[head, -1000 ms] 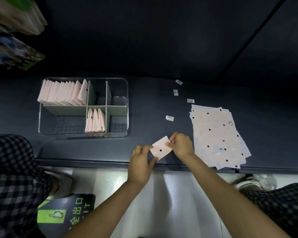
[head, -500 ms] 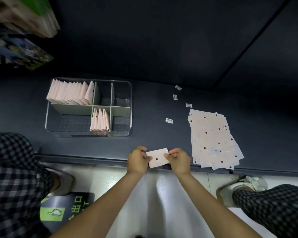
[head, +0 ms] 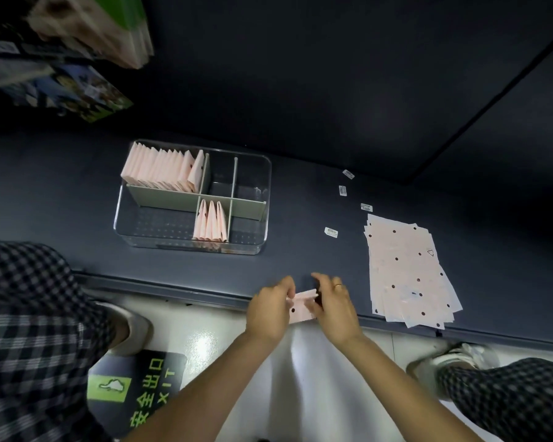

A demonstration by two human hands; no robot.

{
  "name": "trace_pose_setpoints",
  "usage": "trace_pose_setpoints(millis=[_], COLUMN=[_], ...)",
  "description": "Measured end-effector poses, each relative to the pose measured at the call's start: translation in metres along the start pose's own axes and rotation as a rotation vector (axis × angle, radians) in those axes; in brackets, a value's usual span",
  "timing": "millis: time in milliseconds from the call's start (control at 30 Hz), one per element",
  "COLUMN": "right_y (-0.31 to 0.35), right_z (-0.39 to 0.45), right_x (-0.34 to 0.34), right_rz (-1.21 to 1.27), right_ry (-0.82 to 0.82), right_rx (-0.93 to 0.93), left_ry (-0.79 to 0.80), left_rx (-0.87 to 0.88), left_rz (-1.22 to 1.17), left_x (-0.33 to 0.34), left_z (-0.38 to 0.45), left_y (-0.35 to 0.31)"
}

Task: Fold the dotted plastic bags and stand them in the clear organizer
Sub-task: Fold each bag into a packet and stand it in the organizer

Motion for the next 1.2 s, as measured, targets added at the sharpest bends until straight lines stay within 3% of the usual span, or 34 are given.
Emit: trace_pose_setpoints(millis=[133, 233, 300, 367, 433, 500, 600, 933, 1200], right_y=[0.052, 0.083, 0.099, 0.108, 0.114, 0.123, 0.138, 0.152, 0.145], right_z=[0.010, 0.023, 0.034, 0.048, 0.062, 0.072, 0.082, 0.099, 0.106], right_x=[-0.023, -0.038, -0.048, -0.054, -0.055, -0.051, -0.042, -0.024, -0.023], right_rz=[-0.197, -0.085, -0.010, 0.094, 0.347, 0.599, 0.736, 0.830, 0.749], right_ry=[0.035, 0.066, 0.028, -0.020, -0.044, -0.037, -0.017, -0.039, -0.070], right_rx=[-0.331, -0.291, -0.246, -0.179, -0.068, 0.019, 0.049, 0.120, 0.125], left_ry=[0.070, 0.058, -0.108, -0.371, -0.500, -0.466, -0.448, -0.455, -0.438], left_rx=[0.200, 0.295, 0.304, 0.212, -0.007, -0.193, -0.269, -0.322, -0.338], left_rz=[0.126, 0.177, 0.109, -0.016, -0.013, 0.075, 0.155, 0.171, 0.137], left_x=[-0.043, -0.081, -0.107, -0.132, -0.142, -0.138, -0.135, -0.130, -0.131], left_z=[0.021, 0.037, 0.043, 0.045, 0.046, 0.051, 0.054, 0.058, 0.062], left_y=[-0.009, -0.010, -0.003, 0.014, 0.040, 0.061, 0.073, 0.082, 0.088])
Point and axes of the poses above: each hand's wrist, its own z-axis towards the middle knuckle, its own x-axis out of the palm, y = z × x, the point moved 6 cm from there along z, towards the middle knuckle, and after that the axes turned 1 degree about -x, right-handed, at the moved point
